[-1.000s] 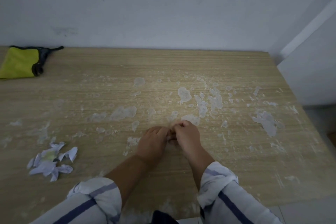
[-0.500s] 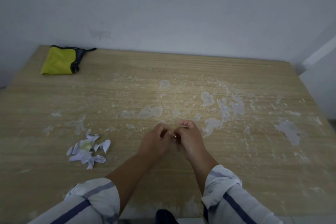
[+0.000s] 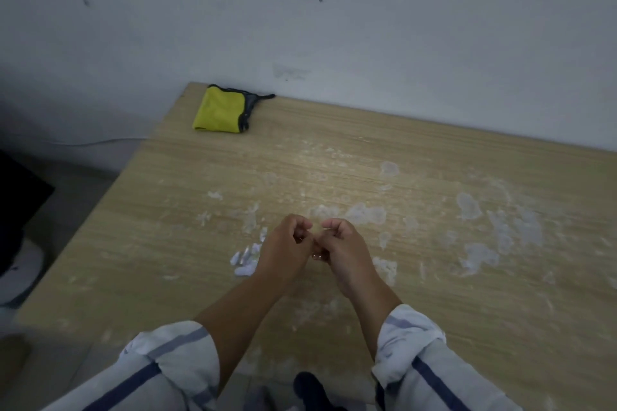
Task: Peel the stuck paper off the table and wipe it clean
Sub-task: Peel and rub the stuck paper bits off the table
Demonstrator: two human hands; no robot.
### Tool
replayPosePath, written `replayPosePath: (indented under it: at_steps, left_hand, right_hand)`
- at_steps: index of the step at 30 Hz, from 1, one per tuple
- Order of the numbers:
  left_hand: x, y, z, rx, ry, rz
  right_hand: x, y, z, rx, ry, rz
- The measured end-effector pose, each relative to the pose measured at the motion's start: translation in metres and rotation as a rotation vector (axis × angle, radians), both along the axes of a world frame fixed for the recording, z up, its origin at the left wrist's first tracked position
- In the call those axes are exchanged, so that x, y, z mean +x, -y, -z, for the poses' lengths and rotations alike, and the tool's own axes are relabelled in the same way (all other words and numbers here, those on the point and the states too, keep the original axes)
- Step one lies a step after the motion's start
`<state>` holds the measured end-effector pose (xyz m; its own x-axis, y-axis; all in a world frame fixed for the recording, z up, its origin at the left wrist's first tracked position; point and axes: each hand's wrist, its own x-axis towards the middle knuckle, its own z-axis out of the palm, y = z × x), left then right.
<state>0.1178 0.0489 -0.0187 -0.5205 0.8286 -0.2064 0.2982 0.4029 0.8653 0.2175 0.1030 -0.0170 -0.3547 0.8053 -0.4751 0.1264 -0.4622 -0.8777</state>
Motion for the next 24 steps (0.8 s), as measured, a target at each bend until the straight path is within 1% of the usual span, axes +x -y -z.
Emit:
replayPosePath:
  at_steps: [2, 5, 7, 10, 12, 14, 22, 24]
  left_hand:
    - [-0.017, 0.011, 0.001, -0.007, -0.032, -0.013]
    - [-0.046, 0.025, 0.007, -0.023, -0.170, -0.040]
    - [-0.064, 0.036, 0.013, -0.058, -0.249, -0.021]
    - [-0.082, 0.054, 0.023, -0.115, -0.284, 0.165]
    - [-0.089, 0.065, 0.034, -0.195, -0.363, 0.323]
    - [-0.093, 0.070, 0.045, -0.230, -0.455, 0.410]
    - [-0.088, 0.075, 0.052, -0.137, -0.542, 0.429]
    - [-0.087, 0.076, 0.051, -0.128, -0.551, 0.446]
  right_hand:
    - [-0.016, 0.006, 0.002, 0.027, 0.057, -0.034]
    - [-0.035, 0.014, 0.006, 0.110, 0.227, -0.142]
    - [-0.045, 0.021, 0.007, 0.180, 0.327, -0.239]
    - [-0.057, 0.026, 0.009, 0.295, 0.398, -0.367]
    - [-0.062, 0.028, 0.010, 0.342, 0.427, -0.429]
    - [-0.067, 0.029, 0.011, 0.364, 0.474, -0.485]
    - [-0.084, 0.037, 0.017, 0.567, 0.812, -0.557]
    - [-0.089, 0.037, 0.014, 0.573, 0.870, -0.571]
